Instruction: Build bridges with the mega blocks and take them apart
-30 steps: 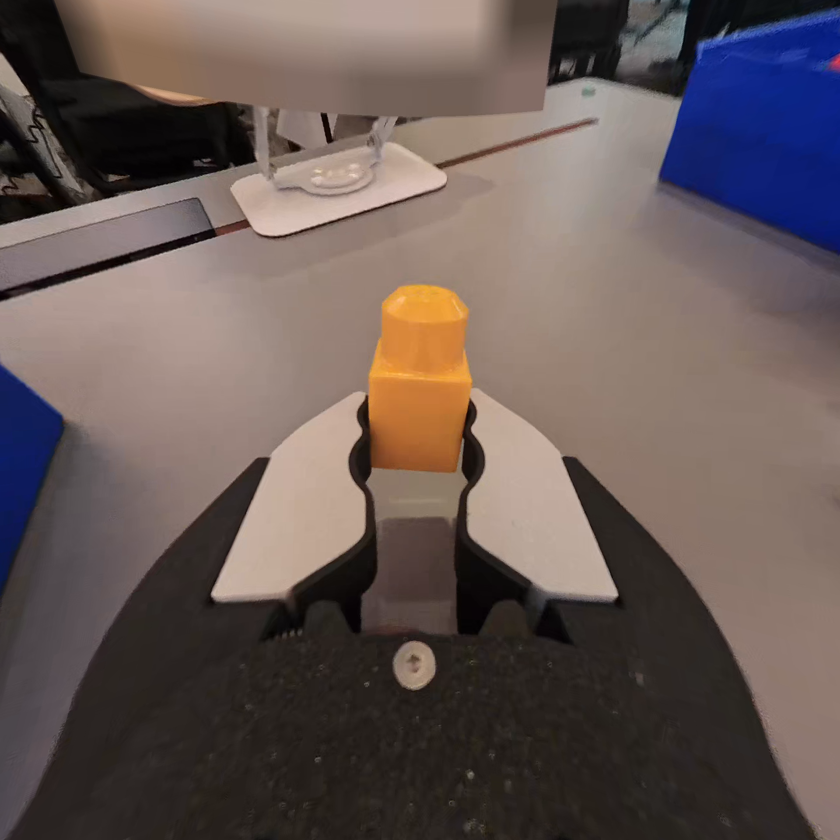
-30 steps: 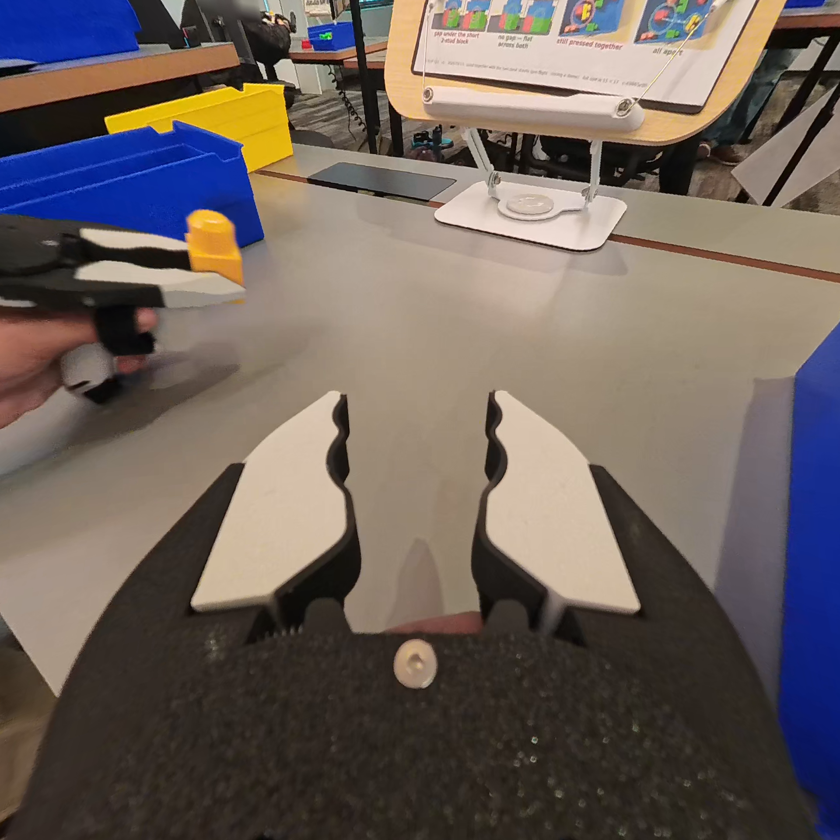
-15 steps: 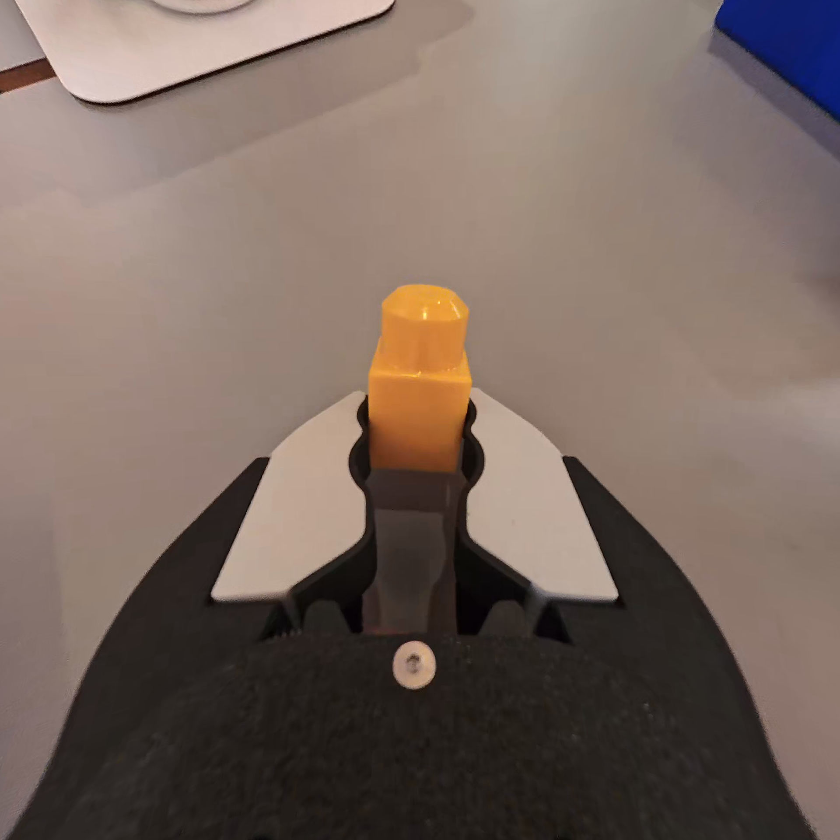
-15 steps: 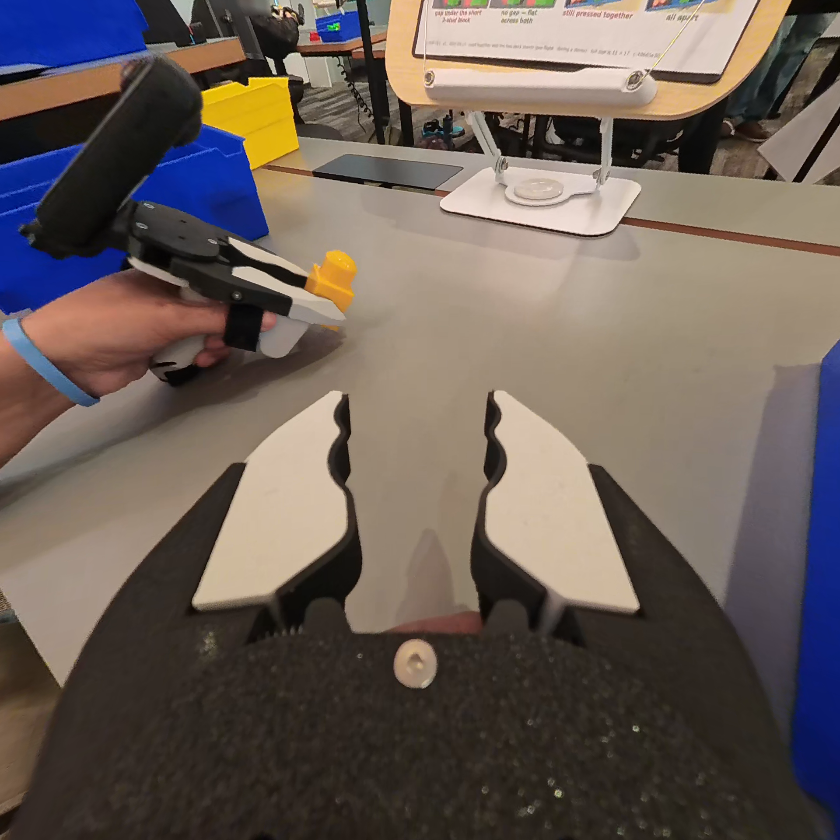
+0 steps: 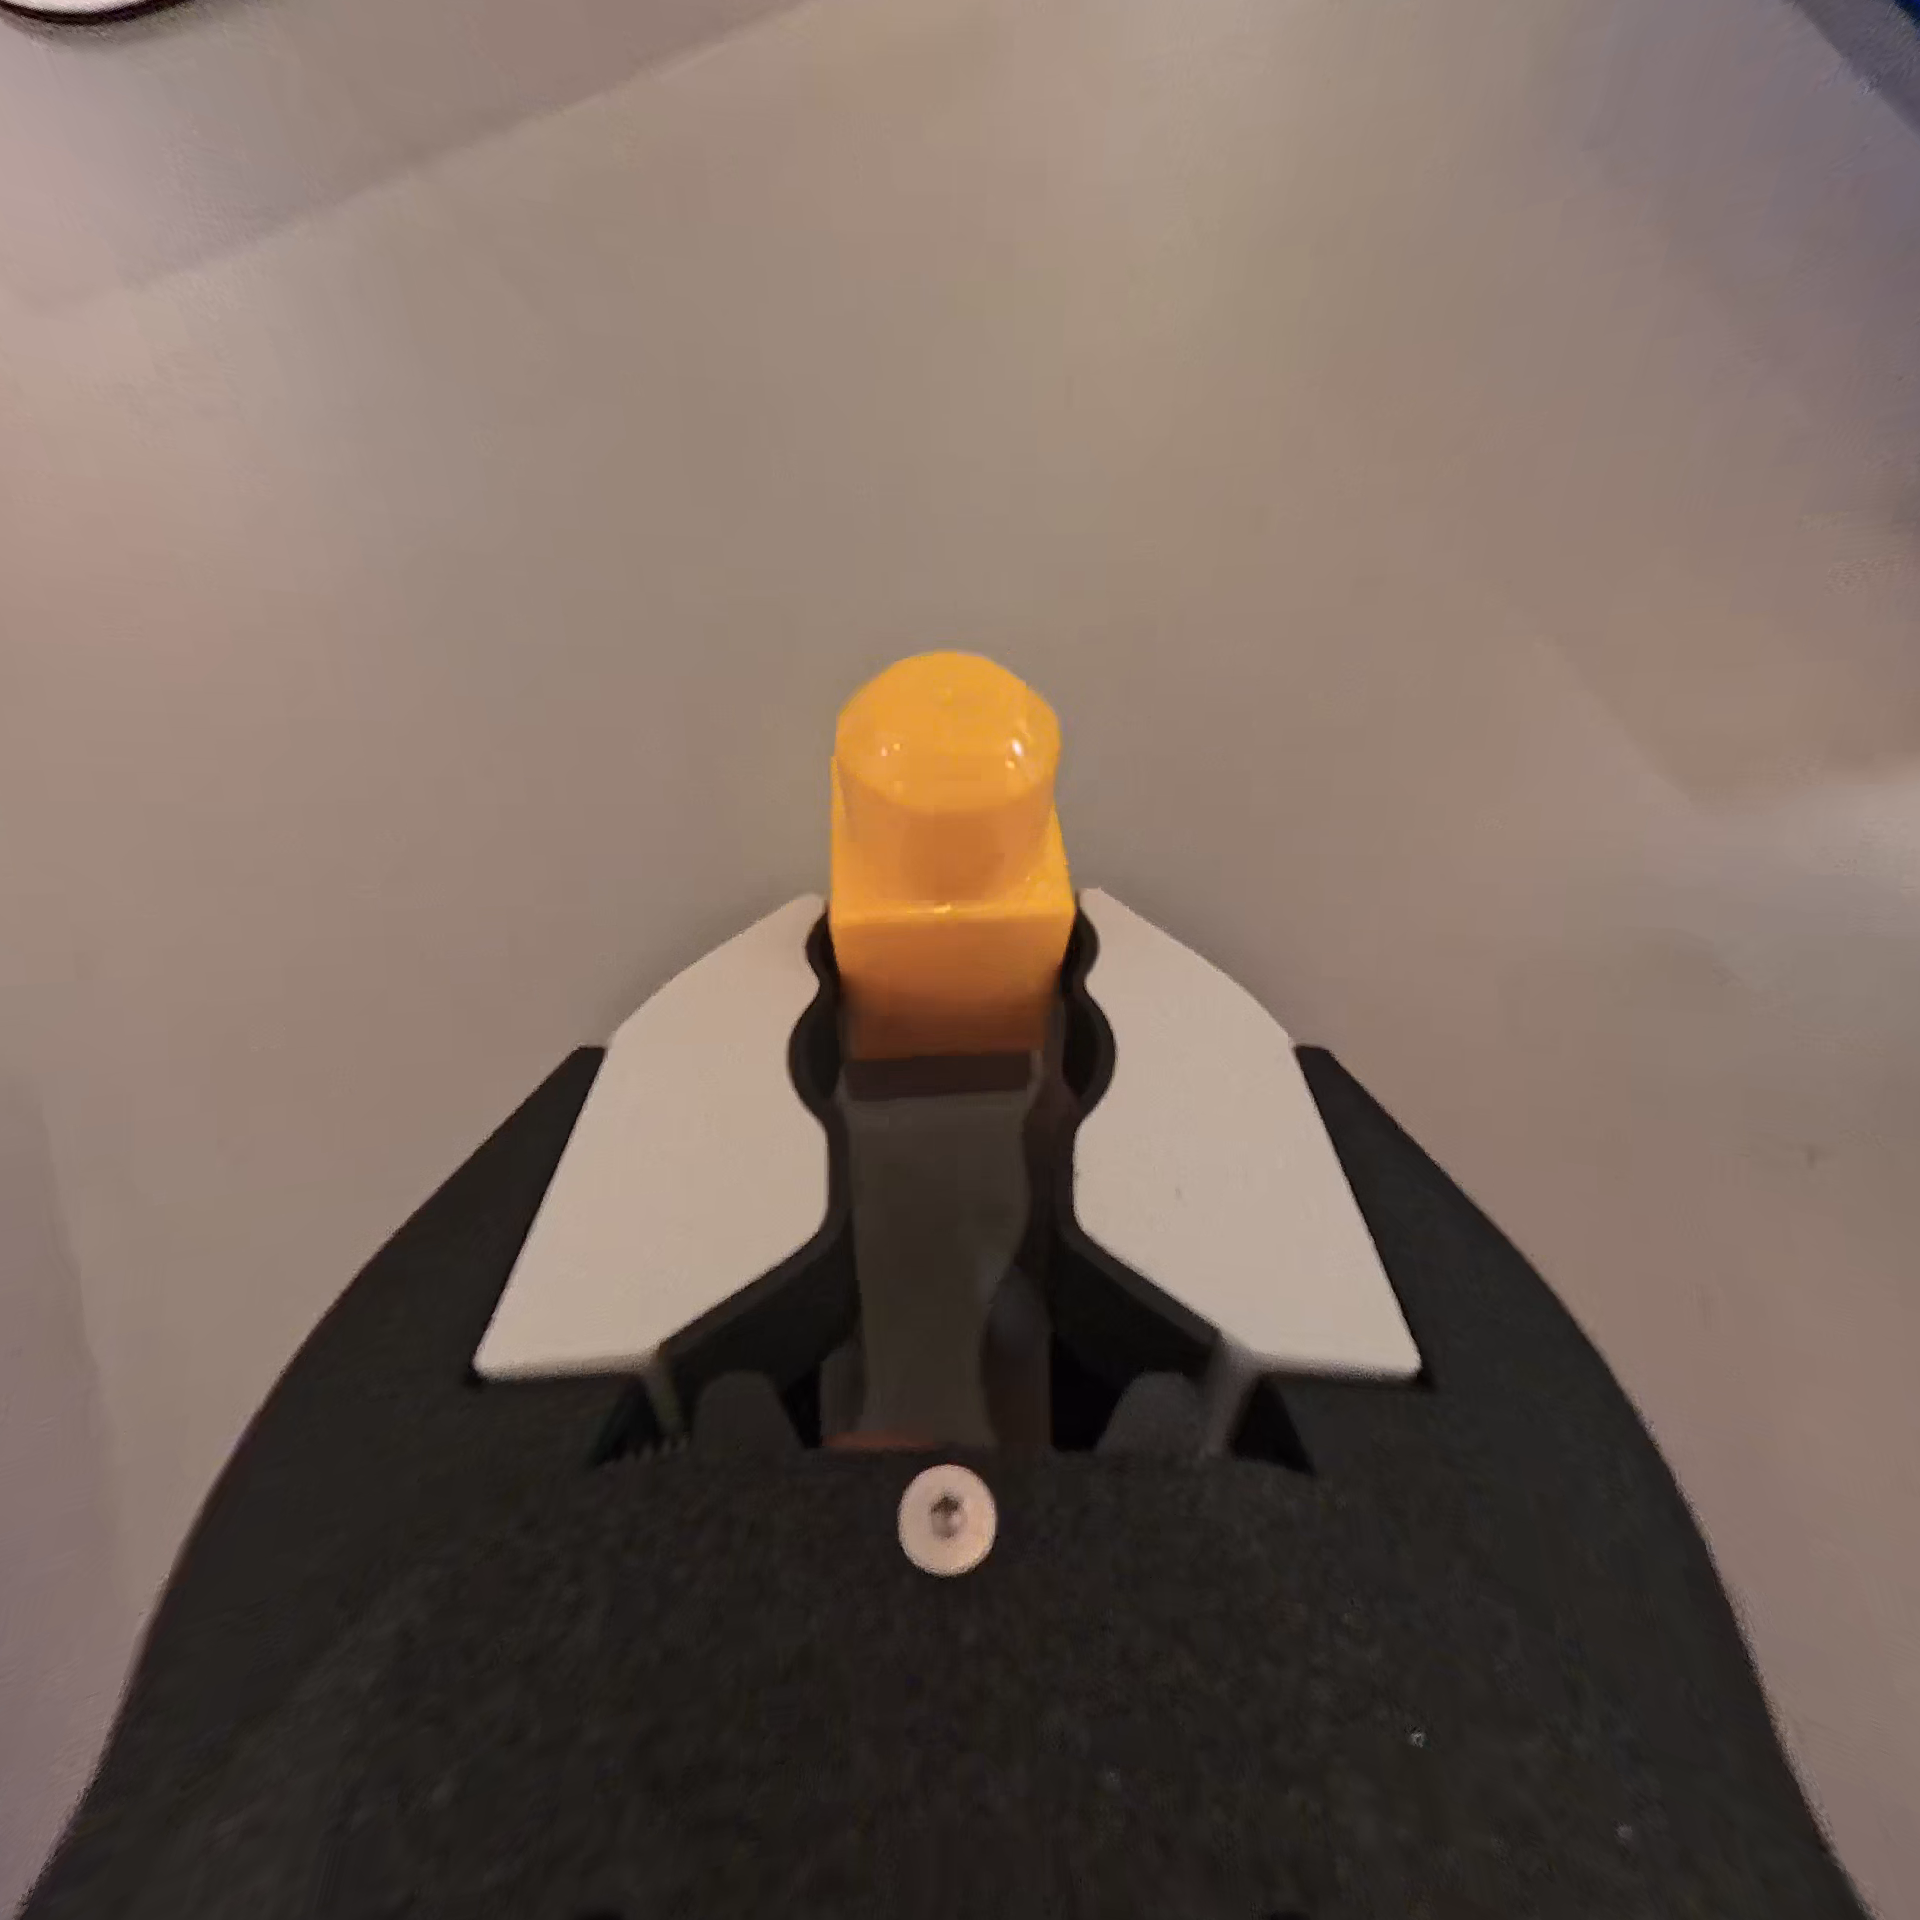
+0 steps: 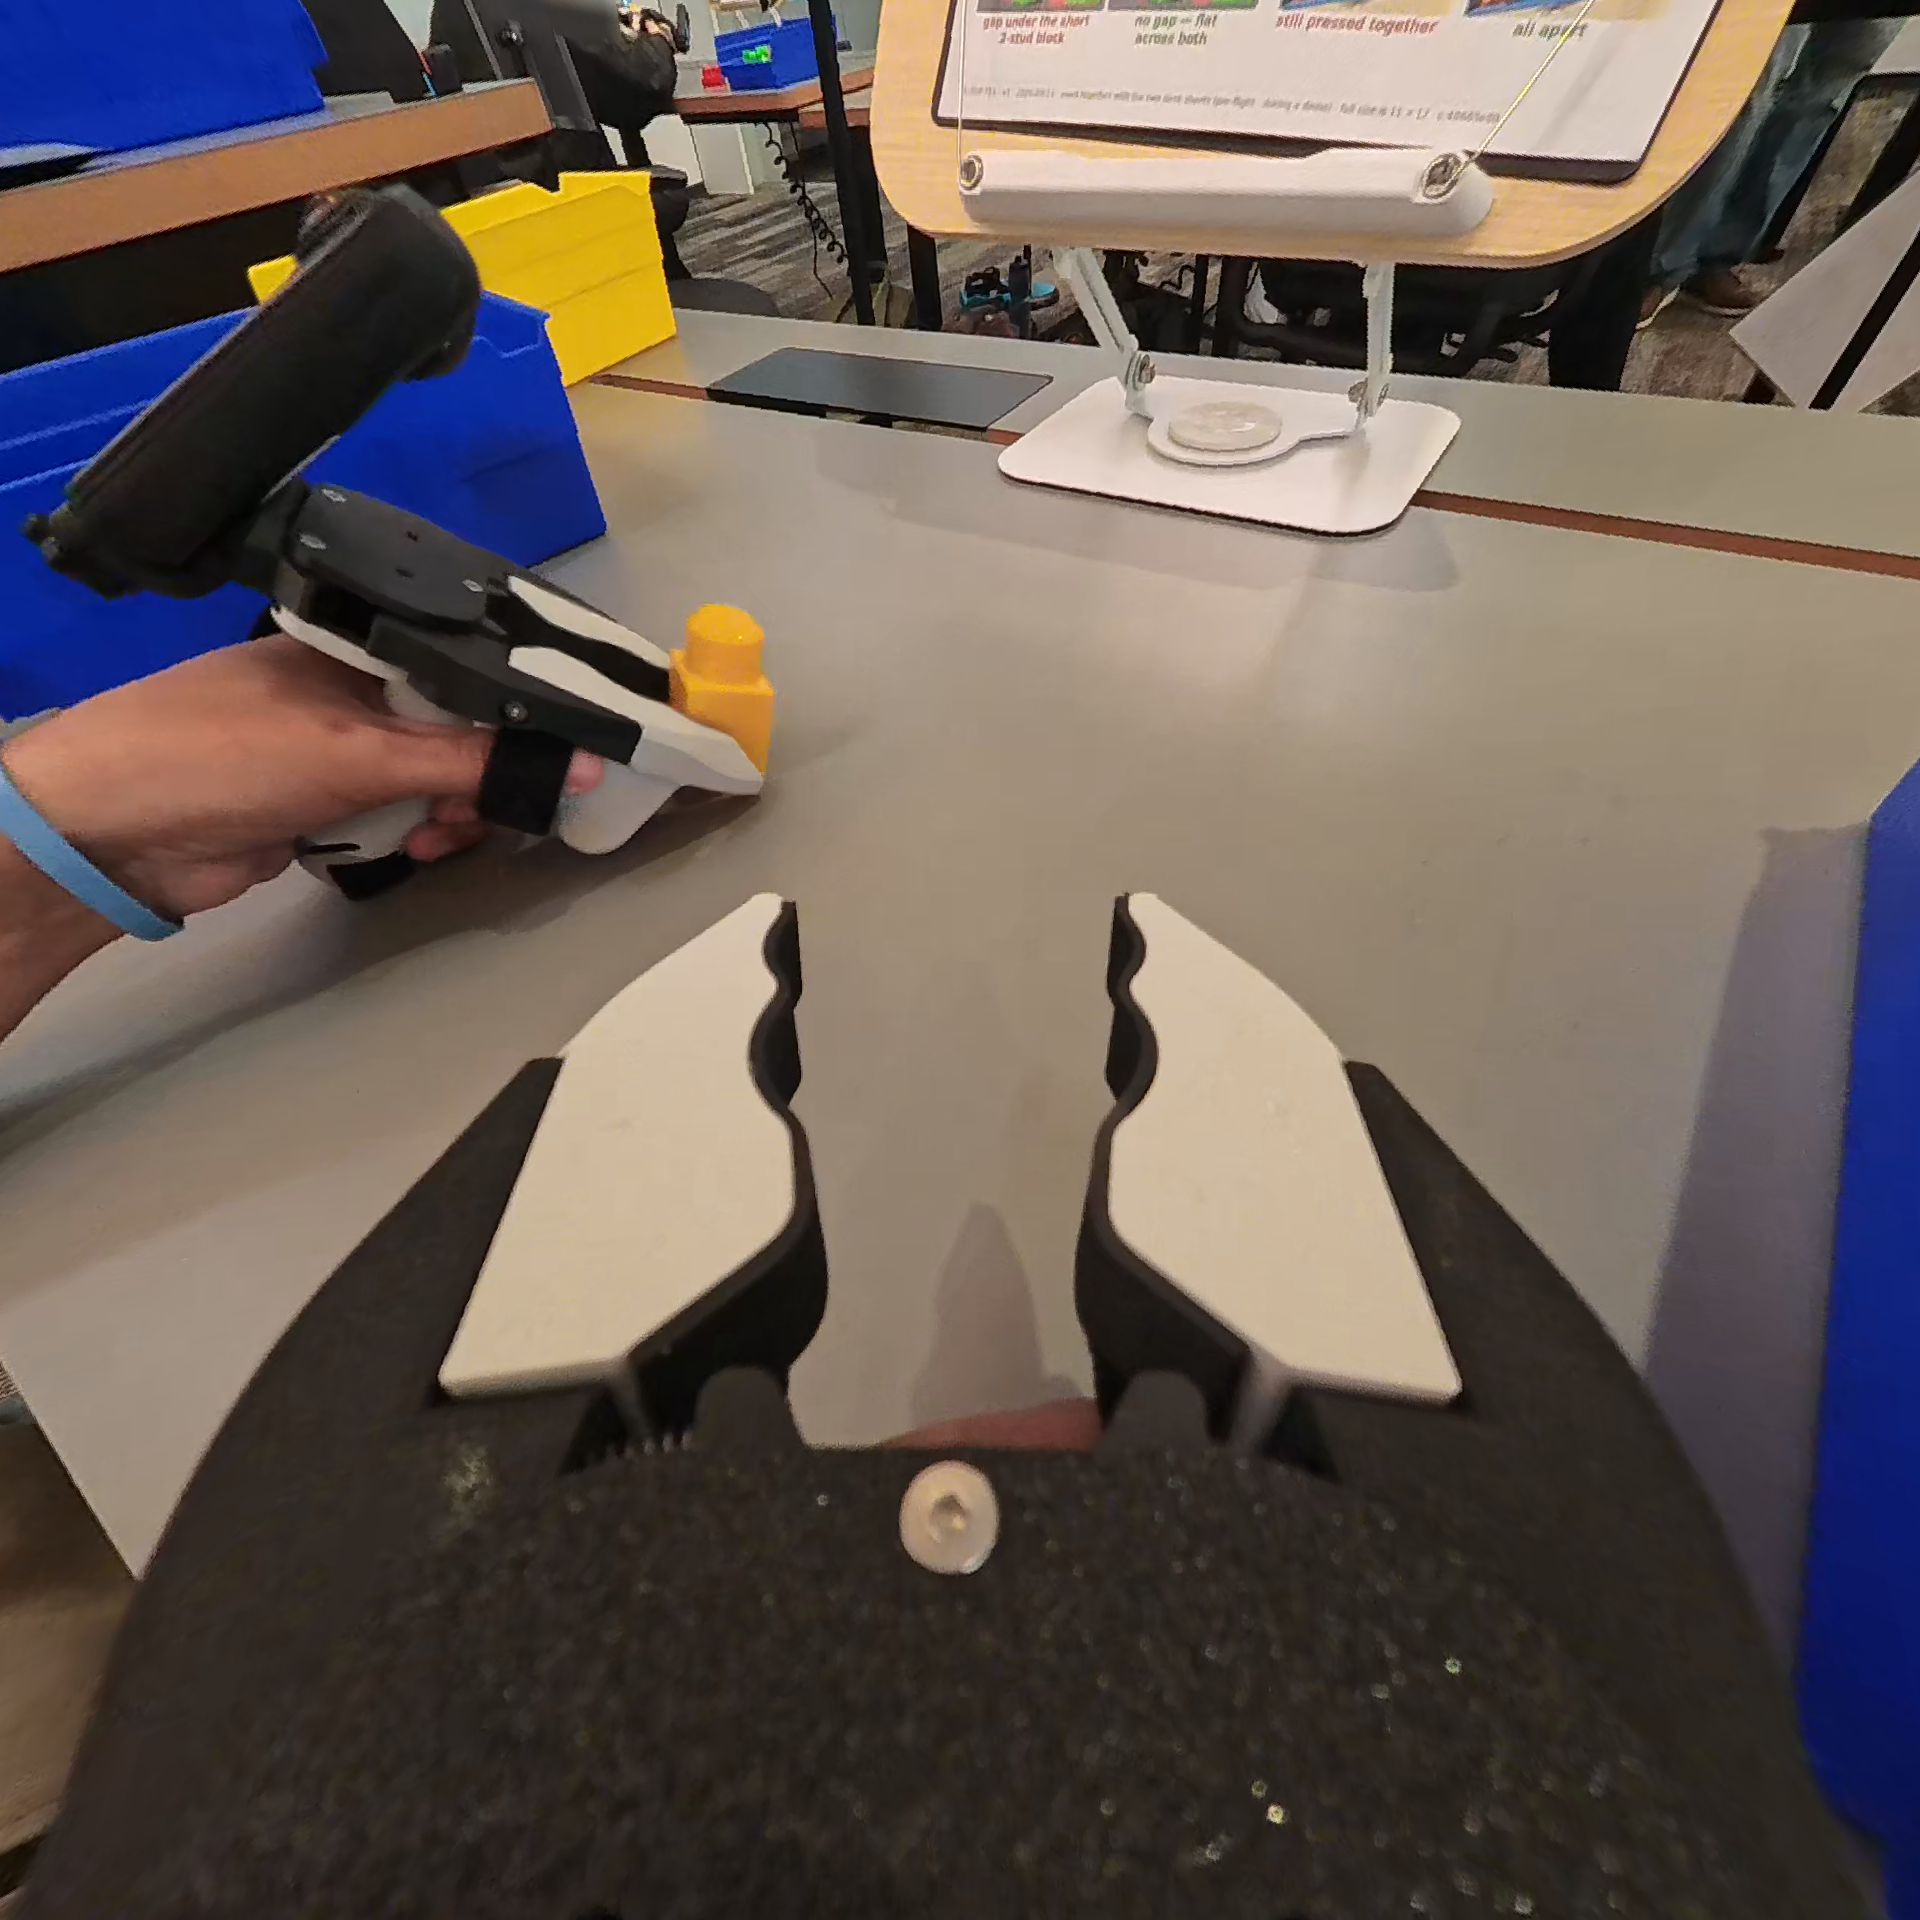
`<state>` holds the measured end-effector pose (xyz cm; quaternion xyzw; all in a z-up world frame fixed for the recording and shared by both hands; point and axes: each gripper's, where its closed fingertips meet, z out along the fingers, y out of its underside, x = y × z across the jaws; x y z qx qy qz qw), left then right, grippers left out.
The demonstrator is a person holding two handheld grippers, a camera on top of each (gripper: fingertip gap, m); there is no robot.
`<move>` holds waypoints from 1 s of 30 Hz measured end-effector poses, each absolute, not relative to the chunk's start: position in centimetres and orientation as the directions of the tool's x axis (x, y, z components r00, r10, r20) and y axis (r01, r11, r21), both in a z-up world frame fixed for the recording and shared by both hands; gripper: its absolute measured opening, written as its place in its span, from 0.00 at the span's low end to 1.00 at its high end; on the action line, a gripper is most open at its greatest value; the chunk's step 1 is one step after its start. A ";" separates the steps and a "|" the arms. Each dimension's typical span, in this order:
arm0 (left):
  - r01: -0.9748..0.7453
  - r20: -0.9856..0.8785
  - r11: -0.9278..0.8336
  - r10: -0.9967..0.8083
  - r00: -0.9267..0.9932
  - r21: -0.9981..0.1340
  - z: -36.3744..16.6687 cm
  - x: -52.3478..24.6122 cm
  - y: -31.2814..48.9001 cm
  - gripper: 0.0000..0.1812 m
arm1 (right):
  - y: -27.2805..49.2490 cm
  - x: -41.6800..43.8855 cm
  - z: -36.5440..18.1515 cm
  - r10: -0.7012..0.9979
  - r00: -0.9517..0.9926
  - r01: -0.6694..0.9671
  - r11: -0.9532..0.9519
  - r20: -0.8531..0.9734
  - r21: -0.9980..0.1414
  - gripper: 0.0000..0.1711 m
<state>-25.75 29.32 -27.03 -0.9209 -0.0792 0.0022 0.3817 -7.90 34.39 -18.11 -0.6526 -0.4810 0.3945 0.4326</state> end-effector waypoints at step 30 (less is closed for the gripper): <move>0.172 0.084 -0.140 0.486 0.870 -0.975 -18.2 -23.1 7.6 0.53 | 32.8 -9.3 -19.4 0.976 0.201 0.344 -0.146 -0.079 -0.928 0.34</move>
